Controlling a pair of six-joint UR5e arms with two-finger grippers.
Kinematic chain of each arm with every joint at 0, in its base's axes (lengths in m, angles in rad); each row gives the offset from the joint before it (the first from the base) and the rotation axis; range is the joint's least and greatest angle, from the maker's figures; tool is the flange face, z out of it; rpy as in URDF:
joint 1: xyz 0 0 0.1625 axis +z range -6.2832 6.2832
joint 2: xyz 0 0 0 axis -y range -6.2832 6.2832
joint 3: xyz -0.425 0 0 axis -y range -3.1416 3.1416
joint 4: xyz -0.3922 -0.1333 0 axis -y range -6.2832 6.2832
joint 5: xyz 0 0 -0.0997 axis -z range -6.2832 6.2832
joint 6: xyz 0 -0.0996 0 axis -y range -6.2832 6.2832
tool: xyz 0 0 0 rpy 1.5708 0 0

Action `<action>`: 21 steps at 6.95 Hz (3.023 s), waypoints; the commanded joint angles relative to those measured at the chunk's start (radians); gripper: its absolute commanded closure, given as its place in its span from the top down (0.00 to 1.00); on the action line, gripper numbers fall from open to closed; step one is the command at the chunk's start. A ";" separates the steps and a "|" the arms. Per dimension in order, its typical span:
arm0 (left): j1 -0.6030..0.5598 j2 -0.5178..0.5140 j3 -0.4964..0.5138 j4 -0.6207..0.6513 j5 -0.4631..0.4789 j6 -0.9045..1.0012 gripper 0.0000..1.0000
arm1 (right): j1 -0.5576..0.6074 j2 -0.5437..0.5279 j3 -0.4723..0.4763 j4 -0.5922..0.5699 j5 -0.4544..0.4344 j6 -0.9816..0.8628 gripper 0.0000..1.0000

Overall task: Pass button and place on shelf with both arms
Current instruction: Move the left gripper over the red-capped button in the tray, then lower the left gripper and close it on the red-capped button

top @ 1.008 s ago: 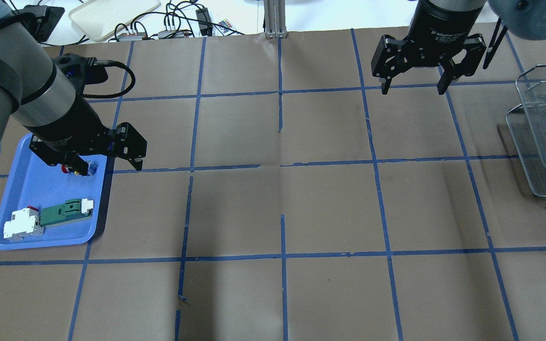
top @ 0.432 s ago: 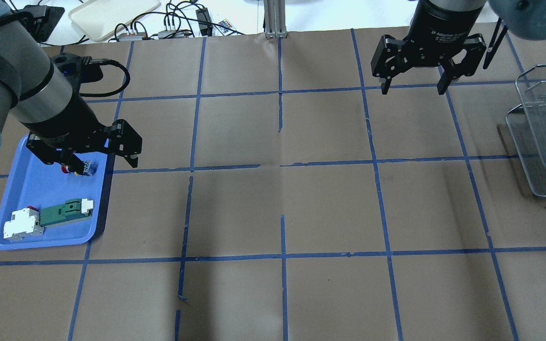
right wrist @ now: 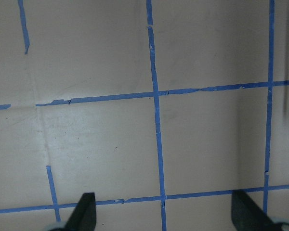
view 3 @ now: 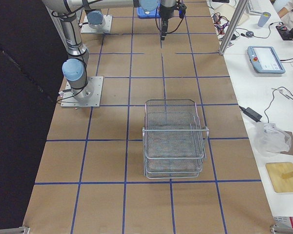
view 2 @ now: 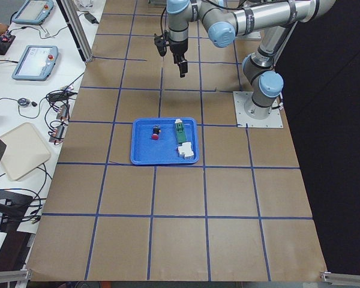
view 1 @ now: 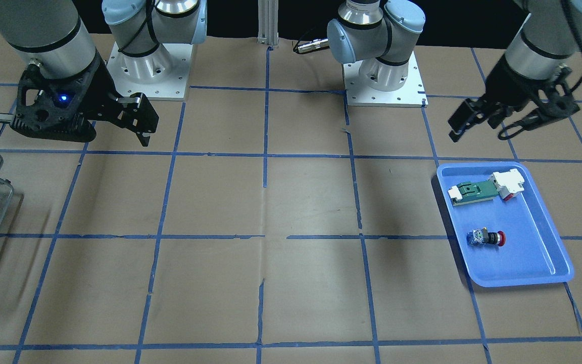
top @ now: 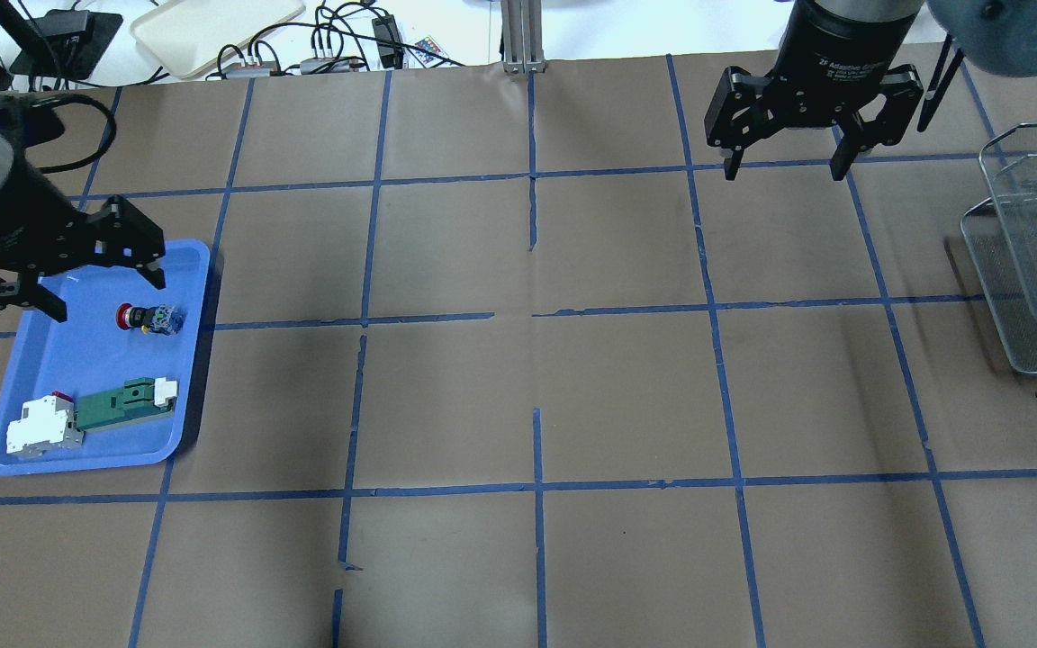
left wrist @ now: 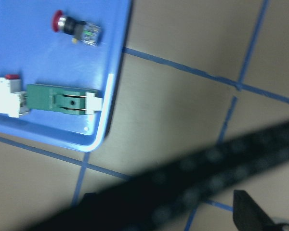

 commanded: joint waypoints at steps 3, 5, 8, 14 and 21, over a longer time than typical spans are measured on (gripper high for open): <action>0.233 -0.181 -0.004 0.349 -0.014 -0.128 1.00 | 0.000 0.000 0.000 -0.001 0.000 0.000 1.00; 0.233 -0.276 0.007 0.441 -0.028 -0.344 1.00 | 0.000 0.000 0.000 -0.001 0.000 0.000 1.00; 0.233 -0.403 0.088 0.465 -0.130 -0.629 1.00 | 0.006 0.002 0.000 -0.002 -0.002 0.000 1.00; 0.326 -0.580 0.110 0.396 -0.352 -0.767 1.00 | 0.006 0.003 0.002 -0.001 -0.002 0.000 1.00; 0.326 -0.648 0.096 0.333 -0.416 -0.808 1.00 | 0.006 0.003 0.002 -0.002 0.000 0.000 1.00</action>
